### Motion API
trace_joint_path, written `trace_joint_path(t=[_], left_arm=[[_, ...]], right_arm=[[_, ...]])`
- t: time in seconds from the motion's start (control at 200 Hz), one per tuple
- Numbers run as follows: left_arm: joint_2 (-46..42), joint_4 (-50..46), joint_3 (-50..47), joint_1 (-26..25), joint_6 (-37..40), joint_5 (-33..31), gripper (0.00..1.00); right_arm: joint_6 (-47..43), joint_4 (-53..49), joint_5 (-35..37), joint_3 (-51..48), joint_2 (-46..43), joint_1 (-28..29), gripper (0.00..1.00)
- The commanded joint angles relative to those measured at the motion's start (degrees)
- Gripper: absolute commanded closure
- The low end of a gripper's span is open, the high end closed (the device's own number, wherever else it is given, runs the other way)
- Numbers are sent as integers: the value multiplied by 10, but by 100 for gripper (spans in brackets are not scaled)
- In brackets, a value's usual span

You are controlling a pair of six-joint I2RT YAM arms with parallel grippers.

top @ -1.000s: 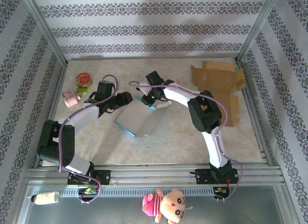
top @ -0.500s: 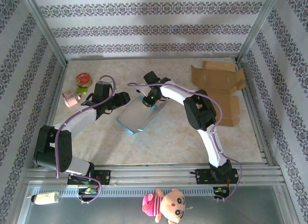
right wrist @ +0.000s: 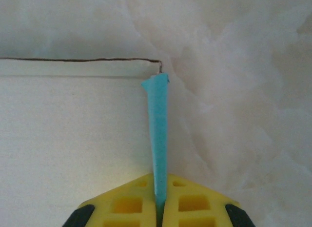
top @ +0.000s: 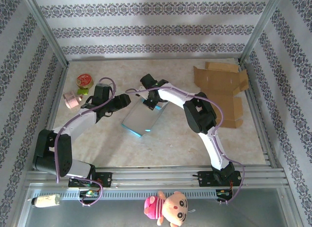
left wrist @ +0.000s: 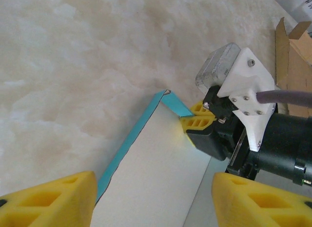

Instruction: Fold the paper box

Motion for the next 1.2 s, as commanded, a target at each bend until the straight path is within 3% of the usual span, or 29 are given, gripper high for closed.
trace_joint_path(t=[0.0,0.105,0.215,0.295,0.41,0.525,0.7,0.8,1.009,1.194], left_arm=[[-25,-38,-4,11,17,-31,34],[-41,-75,-5,20,19,-45,34],[-81,-83,-16,31,15,-45,34],[-96,-92,-16,35,22,-54,34],[-99,-103,-12,38,27,-52,33],[-109,-82,-26,39,37,-30,31],[-147,-43,-55,39,51,-26,30],[-160,-23,-66,39,48,-28,30],[-159,4,-79,39,32,-9,29],[-154,17,-90,40,24,-4,29]], right_arm=[[-17,-39,39,7,19,10,100],[-5,-11,12,-18,-33,12,100],[-4,91,-43,-102,-127,2,100],[-34,142,-50,-146,-161,-2,100],[-108,126,-49,-157,-159,-3,100],[-235,77,-61,-168,-166,1,100],[-536,38,78,-204,-190,20,100],[-637,25,91,-197,-190,19,100],[-671,-106,-26,-133,-112,37,100],[-644,-119,-34,-124,-100,43,81]])
